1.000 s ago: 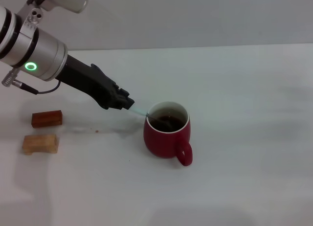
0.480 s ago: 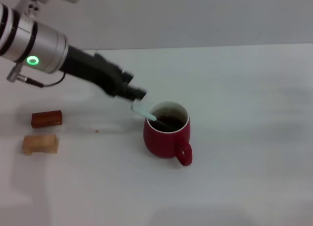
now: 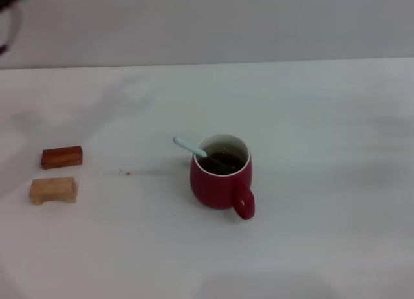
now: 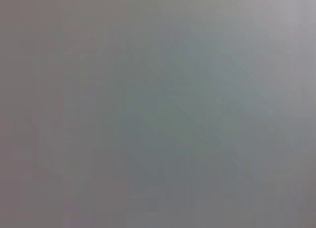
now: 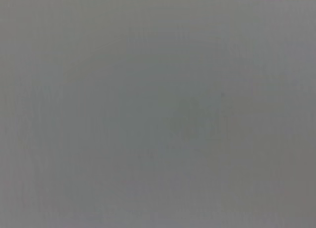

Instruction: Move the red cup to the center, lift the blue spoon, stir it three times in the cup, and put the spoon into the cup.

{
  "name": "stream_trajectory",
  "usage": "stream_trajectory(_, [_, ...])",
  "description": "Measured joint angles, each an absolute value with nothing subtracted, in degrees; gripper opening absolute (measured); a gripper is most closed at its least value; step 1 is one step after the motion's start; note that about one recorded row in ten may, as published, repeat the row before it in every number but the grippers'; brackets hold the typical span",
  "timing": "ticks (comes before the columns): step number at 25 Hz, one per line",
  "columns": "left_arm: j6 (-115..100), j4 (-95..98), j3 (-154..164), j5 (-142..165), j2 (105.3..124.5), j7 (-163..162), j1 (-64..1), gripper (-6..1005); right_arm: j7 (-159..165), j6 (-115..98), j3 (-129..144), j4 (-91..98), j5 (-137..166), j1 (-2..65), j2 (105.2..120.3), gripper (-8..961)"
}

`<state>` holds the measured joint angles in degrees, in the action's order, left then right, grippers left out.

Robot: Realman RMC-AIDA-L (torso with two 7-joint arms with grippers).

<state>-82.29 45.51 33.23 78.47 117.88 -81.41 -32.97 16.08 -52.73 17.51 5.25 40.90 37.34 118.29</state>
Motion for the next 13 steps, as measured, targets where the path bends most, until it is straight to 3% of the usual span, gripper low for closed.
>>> stream_trajectory(6, [-87.0,27.8,32.1,49.7,118.14,-51.6,-24.2,593,16.3,-52.7,17.4,5.2,41.0,37.2,118.38,442])
stream_trajectory(13, [-90.3,17.4,31.8,42.9,118.08,-33.1,-21.4,593,16.3,-53.5,17.2,5.5,40.9,37.6,118.52,442])
